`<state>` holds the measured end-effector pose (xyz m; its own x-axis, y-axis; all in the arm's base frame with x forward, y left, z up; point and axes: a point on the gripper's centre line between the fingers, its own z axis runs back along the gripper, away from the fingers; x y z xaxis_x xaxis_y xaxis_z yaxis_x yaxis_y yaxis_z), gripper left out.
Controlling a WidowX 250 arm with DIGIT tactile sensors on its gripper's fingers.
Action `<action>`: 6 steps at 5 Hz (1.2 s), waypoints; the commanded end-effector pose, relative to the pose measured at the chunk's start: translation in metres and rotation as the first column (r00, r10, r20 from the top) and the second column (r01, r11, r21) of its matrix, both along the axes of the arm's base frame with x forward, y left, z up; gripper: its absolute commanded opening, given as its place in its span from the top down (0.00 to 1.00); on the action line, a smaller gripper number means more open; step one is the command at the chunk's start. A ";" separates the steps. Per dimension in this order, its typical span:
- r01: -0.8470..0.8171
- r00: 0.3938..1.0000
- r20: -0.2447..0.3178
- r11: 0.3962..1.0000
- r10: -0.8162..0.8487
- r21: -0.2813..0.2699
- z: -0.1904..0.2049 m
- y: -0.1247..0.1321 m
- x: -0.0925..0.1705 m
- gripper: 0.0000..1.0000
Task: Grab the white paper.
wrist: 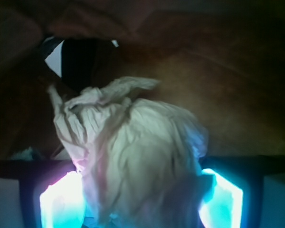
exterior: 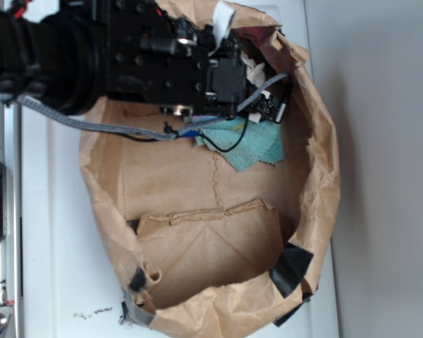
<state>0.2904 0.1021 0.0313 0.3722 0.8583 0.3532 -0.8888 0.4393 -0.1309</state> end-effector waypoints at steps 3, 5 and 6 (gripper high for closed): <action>-0.015 0.998 0.056 1.000 0.014 0.015 0.014 0.015 0.010 1.00; 0.107 0.980 0.181 0.987 -0.084 -0.120 0.067 0.002 -0.008 1.00; 0.216 0.960 0.220 0.959 -0.174 -0.184 0.106 -0.029 -0.020 1.00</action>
<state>0.2754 0.0642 0.1222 0.4870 0.8467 0.2144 -0.7630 0.5319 -0.3673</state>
